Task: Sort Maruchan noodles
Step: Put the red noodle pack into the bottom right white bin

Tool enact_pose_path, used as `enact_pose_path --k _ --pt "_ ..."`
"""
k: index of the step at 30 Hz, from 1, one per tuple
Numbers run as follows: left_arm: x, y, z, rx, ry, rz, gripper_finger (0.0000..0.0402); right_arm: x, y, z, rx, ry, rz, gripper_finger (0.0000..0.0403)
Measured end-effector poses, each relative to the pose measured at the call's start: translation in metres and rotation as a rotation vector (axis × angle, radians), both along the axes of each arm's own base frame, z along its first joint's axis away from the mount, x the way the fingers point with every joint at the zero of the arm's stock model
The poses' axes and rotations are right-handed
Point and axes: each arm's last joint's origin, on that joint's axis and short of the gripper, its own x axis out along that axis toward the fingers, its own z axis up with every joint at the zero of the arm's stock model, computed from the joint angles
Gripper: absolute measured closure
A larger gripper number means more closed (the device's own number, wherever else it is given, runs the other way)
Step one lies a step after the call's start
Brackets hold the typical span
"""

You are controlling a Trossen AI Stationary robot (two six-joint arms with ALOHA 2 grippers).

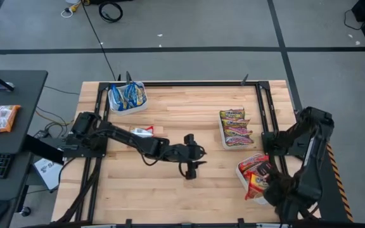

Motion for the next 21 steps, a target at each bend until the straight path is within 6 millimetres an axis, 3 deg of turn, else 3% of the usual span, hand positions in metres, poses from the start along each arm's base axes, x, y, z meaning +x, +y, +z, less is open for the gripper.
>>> enact_pose_path --k 6,10,21 --pt "-0.003 -0.006 -0.003 -0.013 0.034 -0.002 0.0230 -0.007 0.004 -0.044 -0.141 0.139 -0.033 0.0398" --pt "-0.007 -0.018 -0.003 0.003 0.030 -0.009 0.0230 -0.009 -0.001 -0.062 -0.221 0.191 -0.050 0.0398" --pt "-0.011 -0.038 -0.007 -0.044 0.031 -0.070 0.0230 -0.007 -0.008 -0.057 -0.176 0.222 0.004 0.0397"
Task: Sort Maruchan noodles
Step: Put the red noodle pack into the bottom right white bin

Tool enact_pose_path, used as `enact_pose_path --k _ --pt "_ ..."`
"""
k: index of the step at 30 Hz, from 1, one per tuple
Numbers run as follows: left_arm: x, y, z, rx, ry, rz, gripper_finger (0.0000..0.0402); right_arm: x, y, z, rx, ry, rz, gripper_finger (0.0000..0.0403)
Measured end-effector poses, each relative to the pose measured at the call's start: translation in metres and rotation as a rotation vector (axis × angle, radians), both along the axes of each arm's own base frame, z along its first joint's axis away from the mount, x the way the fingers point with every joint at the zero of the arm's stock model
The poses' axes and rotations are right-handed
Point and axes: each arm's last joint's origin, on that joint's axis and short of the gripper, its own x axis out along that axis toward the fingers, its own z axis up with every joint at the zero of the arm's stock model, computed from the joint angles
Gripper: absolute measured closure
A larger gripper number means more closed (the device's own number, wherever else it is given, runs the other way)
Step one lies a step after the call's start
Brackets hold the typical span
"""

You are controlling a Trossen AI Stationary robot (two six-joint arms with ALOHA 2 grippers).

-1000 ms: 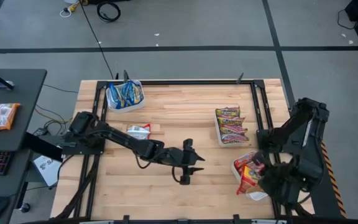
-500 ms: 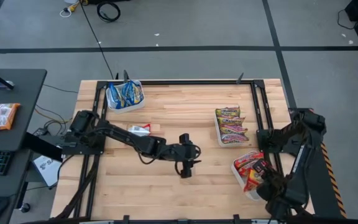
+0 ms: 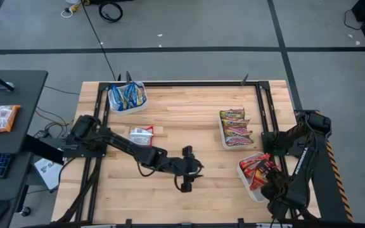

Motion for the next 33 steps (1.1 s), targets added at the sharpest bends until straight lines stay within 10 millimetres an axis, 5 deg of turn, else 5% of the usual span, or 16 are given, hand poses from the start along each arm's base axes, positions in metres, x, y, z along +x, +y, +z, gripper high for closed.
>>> enact_pose_path --k 10,15,25,33 --pt "0.034 -0.002 -0.058 -0.103 -0.071 -0.100 0.0230 -0.005 -0.010 -0.014 -0.032 0.123 0.302 0.0397" --pt "0.038 -0.002 -0.067 -0.092 -0.063 -0.087 0.0230 -0.006 -0.014 -0.019 -0.066 0.124 0.323 0.0397" --pt "0.044 0.015 -0.070 -0.103 -0.065 -0.072 0.0230 0.004 -0.010 -0.021 -0.060 -0.080 0.050 0.0382" --pt "0.040 0.025 -0.056 -0.094 -0.025 -0.103 0.0230 0.007 -0.013 -0.018 -0.093 -0.156 -0.168 0.0314"
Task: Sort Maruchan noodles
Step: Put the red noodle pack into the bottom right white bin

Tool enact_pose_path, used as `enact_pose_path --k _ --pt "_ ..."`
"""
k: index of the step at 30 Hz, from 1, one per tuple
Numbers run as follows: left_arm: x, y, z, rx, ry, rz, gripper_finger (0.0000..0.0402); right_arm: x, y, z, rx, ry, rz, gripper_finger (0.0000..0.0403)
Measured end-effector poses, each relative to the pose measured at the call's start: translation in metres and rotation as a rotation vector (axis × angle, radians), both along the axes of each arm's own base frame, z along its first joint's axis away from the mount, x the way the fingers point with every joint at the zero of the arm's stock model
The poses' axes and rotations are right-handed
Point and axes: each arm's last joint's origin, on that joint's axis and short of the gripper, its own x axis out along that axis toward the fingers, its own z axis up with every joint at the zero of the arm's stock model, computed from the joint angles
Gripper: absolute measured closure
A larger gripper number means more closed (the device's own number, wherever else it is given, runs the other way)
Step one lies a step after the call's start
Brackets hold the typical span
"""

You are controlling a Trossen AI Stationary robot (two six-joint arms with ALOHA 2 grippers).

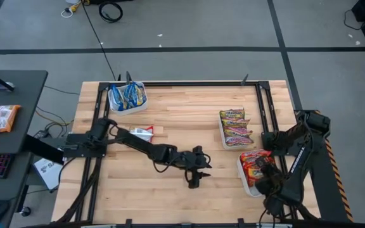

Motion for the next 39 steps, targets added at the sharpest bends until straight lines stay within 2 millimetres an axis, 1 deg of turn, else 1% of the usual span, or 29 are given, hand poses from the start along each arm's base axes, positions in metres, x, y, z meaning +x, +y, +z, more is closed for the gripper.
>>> enact_pose_path --k 4,7,10,14,17,19,21,24,26,28,30,32,33,35,37,39 --pt "-0.010 0.003 0.015 0.027 0.075 0.011 0.0230 0.001 0.002 0.019 0.007 -0.055 -0.080 0.0267" --pt "-0.017 0.003 0.028 0.031 0.087 0.016 0.0230 0.004 0.006 0.037 0.089 -0.147 -0.223 0.0241" --pt "-0.019 -0.001 0.033 0.026 0.077 0.008 0.0230 0.009 0.007 0.050 0.129 -0.259 -0.504 0.0232" --pt "-0.018 -0.008 0.034 0.011 0.042 -0.014 0.0230 0.014 0.007 0.053 0.131 -0.414 -0.945 0.0237" --pt "-0.017 -0.011 0.024 0.014 0.066 -0.028 0.0230 0.019 0.011 0.044 0.163 -0.423 -1.179 0.0243" --pt "-0.016 -0.012 0.019 0.019 0.073 -0.028 0.0230 0.022 0.017 0.034 0.219 -0.394 -1.269 0.0247" --pt "-0.016 -0.014 0.018 0.025 0.074 -0.034 0.0230 0.024 0.023 0.024 0.274 -0.380 -1.345 0.0251" --pt "-0.017 -0.018 0.015 0.047 0.076 -0.058 0.0230 0.024 0.026 0.008 0.298 -0.383 -1.450 0.0259" --pt "-0.018 -0.022 0.014 0.065 0.074 -0.090 0.0230 0.024 0.024 0.002 0.290 -0.401 -1.511 0.0265" --pt "-0.019 -0.025 0.015 0.077 0.066 -0.113 0.0230 0.022 0.019 -0.004 0.255 -0.460 -1.560 0.0271" --pt "-0.020 -0.028 0.014 0.075 0.070 -0.132 0.0230 0.019 0.011 -0.017 0.168 -0.524 -1.594 0.0277" --pt "-0.021 -0.030 0.015 0.069 0.070 -0.147 0.0230 0.019 0.010 -0.022 0.188 -0.527 -1.649 0.0282" --pt "-0.022 -0.032 0.015 0.066 0.070 -0.157 0.0230 0.019 0.009 -0.027 0.207 -0.513 -1.675 0.0284" --pt "-0.023 -0.035 0.014 0.063 0.075 -0.176 0.0230 0.017 0.006 -0.040 0.191 -0.507 -1.712 0.0288" --pt "-0.024 -0.039 0.014 0.076 0.071 -0.191 0.0230 0.017 0.006 -0.048 0.233 -0.498 -1.754 0.0289" --pt "-0.026 -0.043 0.014 0.092 0.071 -0.209 0.0230 0.015 0.002 -0.056 0.236 -0.501 -1.754 0.0289"
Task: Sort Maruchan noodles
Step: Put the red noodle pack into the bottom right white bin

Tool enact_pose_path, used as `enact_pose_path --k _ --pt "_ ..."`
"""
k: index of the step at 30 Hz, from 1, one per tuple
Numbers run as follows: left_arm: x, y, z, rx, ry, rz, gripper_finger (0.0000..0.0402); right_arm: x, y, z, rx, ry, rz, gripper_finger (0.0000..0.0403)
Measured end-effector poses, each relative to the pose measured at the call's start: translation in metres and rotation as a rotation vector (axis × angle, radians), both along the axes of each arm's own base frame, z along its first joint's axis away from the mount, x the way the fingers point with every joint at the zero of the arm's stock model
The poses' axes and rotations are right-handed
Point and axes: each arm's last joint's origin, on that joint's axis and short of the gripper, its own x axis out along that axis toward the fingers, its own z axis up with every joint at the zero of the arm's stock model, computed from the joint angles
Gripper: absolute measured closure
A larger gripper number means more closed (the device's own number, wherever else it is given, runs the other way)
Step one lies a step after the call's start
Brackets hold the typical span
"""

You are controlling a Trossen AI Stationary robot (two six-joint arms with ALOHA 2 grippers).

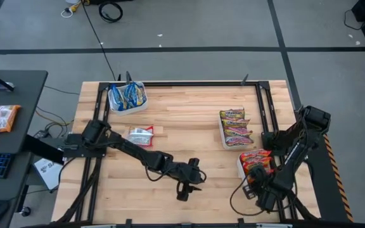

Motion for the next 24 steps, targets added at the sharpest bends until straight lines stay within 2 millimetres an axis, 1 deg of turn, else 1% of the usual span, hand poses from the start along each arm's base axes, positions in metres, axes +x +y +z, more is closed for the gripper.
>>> enact_pose_path --k 3,10,17,24 --pt "-0.002 -0.005 0.000 0.014 -0.005 -0.023 0.0230 -0.001 -0.005 -0.004 -0.037 -0.023 -0.007 0.0289" --pt "-0.005 -0.009 -0.002 0.024 0.020 -0.034 0.0230 0.000 -0.018 -0.005 -0.209 -0.080 0.008 0.0289" --pt "-0.005 -0.008 -0.003 0.026 0.029 -0.034 0.0230 0.003 -0.017 0.010 -0.306 -0.156 0.043 0.0288" --pt "-0.003 -0.002 -0.004 0.026 0.041 -0.012 0.0230 0.000 -0.031 -0.001 -0.374 -0.119 0.037 0.0288"
